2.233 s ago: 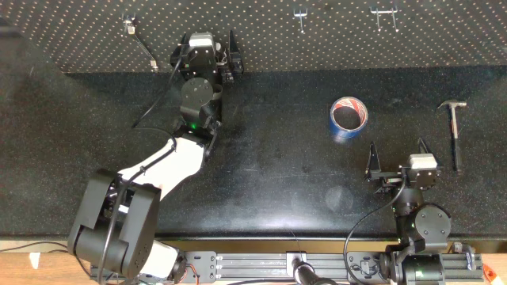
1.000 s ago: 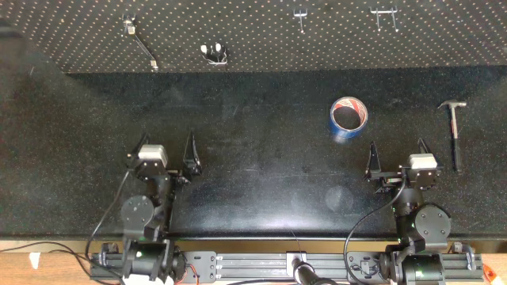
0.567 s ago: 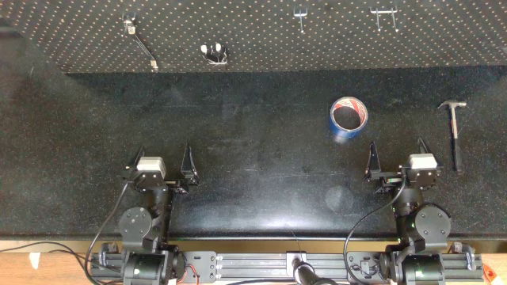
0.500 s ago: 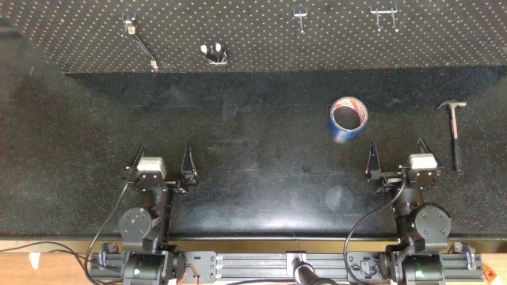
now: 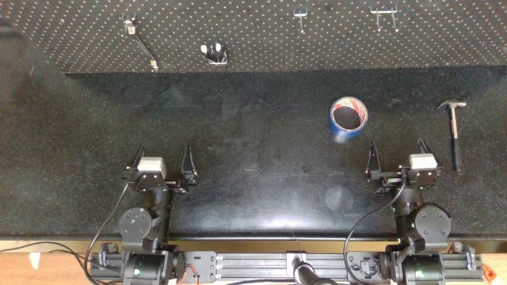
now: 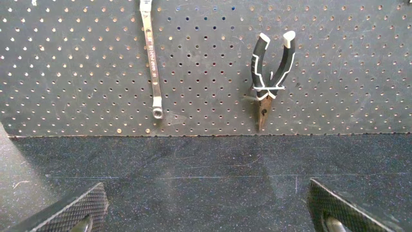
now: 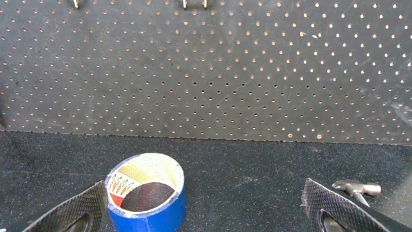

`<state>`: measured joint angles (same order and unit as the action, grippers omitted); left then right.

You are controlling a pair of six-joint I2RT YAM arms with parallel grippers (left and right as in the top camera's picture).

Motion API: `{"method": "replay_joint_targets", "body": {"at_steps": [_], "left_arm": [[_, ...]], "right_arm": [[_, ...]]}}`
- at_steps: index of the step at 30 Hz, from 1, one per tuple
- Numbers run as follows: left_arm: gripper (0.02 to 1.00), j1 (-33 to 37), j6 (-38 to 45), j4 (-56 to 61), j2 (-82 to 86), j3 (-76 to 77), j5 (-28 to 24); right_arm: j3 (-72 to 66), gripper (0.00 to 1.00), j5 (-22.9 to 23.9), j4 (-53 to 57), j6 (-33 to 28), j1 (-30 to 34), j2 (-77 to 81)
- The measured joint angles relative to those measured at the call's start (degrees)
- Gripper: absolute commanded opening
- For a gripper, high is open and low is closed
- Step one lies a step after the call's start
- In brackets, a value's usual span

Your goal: Place Tools Onto Pegboard

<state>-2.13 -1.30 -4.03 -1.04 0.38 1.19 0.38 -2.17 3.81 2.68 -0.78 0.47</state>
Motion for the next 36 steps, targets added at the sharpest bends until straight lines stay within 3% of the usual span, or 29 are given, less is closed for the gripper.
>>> {"method": "replay_joint_targets", "body": {"at_steps": [7,13,23,36], "left_arm": [[0.996,0.02,0.00,0.00,0.00,0.00,0.00],[0.996,0.00,0.00,-0.02,0.00,0.00,0.00],[0.996,0.00,0.02,-0.07,0.15,0.02,-0.02],[0.996,0.00,0.02,-0.07,0.15,0.02,-0.02]], "right_arm": [[0.00,0.985,0.31,0.00,0.57,0.00,0.00],[0.15,0.987,0.52,0.11,9.92,-0.44,1.99],[17.05,0.987,-2.49,-1.07,17.59,-8.44,35.98],[39.76,0.987,-2.47,6.56,17.81,-13.86,69.92]]}}
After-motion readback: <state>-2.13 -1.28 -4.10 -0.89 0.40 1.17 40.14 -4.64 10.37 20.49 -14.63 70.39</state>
